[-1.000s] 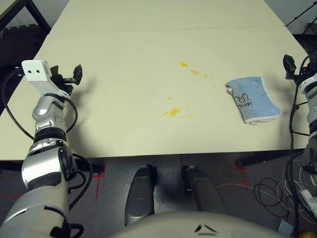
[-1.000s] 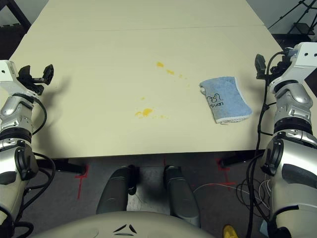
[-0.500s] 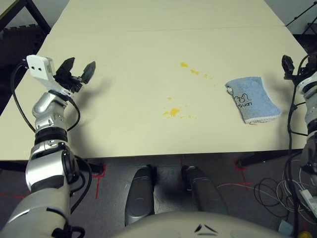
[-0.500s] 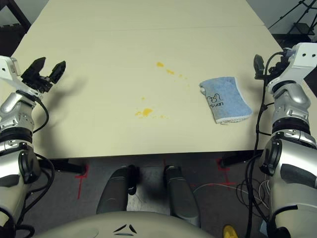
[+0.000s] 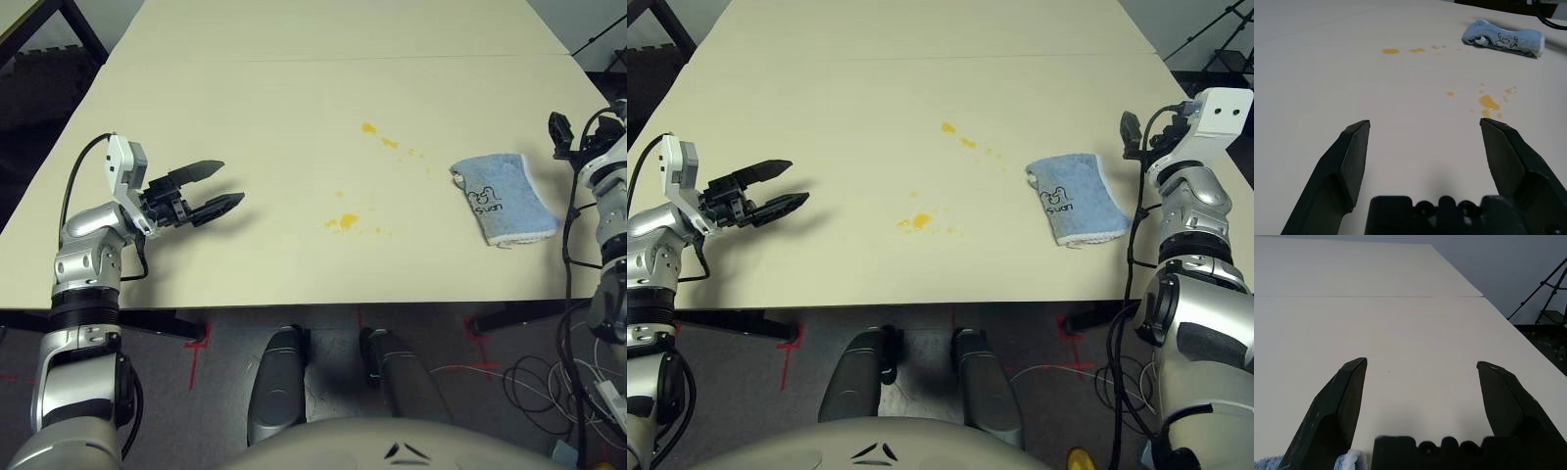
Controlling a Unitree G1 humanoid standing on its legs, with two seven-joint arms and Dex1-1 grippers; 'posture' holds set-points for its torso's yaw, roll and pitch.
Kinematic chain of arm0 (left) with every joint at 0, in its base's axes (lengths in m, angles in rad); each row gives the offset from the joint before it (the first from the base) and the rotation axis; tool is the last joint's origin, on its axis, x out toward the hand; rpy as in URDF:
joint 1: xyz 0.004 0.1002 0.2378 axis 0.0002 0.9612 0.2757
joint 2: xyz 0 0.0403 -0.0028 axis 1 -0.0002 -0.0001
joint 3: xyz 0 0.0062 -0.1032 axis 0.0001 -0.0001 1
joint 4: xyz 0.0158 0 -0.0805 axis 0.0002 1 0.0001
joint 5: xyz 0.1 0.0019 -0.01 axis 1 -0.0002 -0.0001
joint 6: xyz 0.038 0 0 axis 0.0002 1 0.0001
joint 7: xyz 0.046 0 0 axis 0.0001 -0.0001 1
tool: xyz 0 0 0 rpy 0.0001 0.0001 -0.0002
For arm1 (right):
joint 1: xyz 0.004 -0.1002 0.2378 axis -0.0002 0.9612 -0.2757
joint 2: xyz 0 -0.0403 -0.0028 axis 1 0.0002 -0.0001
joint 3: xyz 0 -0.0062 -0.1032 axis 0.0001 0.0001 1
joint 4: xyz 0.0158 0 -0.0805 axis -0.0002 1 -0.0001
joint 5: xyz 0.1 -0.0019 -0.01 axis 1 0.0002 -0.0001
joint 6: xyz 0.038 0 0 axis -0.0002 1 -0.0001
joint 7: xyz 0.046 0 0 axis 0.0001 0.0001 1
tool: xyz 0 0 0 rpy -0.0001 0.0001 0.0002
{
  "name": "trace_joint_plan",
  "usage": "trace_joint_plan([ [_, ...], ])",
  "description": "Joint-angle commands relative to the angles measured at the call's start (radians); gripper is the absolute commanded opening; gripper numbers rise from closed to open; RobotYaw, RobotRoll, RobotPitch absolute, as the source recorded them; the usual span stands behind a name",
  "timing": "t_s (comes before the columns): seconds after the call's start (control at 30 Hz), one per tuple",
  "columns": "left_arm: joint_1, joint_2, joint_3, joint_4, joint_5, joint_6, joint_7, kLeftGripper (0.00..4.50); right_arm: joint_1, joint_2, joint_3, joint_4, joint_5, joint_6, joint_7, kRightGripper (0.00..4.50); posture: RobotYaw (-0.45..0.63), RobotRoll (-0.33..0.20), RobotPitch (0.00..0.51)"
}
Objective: Wipe the water off the table with a rag.
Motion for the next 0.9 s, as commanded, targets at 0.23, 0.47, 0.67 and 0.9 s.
trace_joint_plan([
  [0.23, 0.022, -0.010, -0.022, -0.011, 0.028, -0.053, 0.013, 4.50, -0.002, -0.122, 0.051, -0.030, 0.015, 0.254, 0.356, 4.47, 0.20, 0.000, 0.173],
  [0.47, 0.018, -0.028, -0.031, -0.005, 0.035, -0.075, 0.036, 4.50, 0.099, -0.189, 0.118, -0.160, 0.012, 0.460, 0.593, 4.47, 0.19, 0.000, 0.187],
  [0.67, 0.024, -0.037, -0.037, -0.020, 0.033, -0.074, 0.045, 4.50, 0.183, -0.189, 0.112, -0.241, 0.021, 0.548, 0.622, 4.47, 0.19, 0.000, 0.195],
  [0.9, 0.015, -0.041, -0.042, -0.020, 0.034, -0.080, 0.052, 4.50, 0.222, -0.148, 0.124, -0.291, 0.018, 0.612, 0.600, 4.47, 0.19, 0.000, 0.201],
])
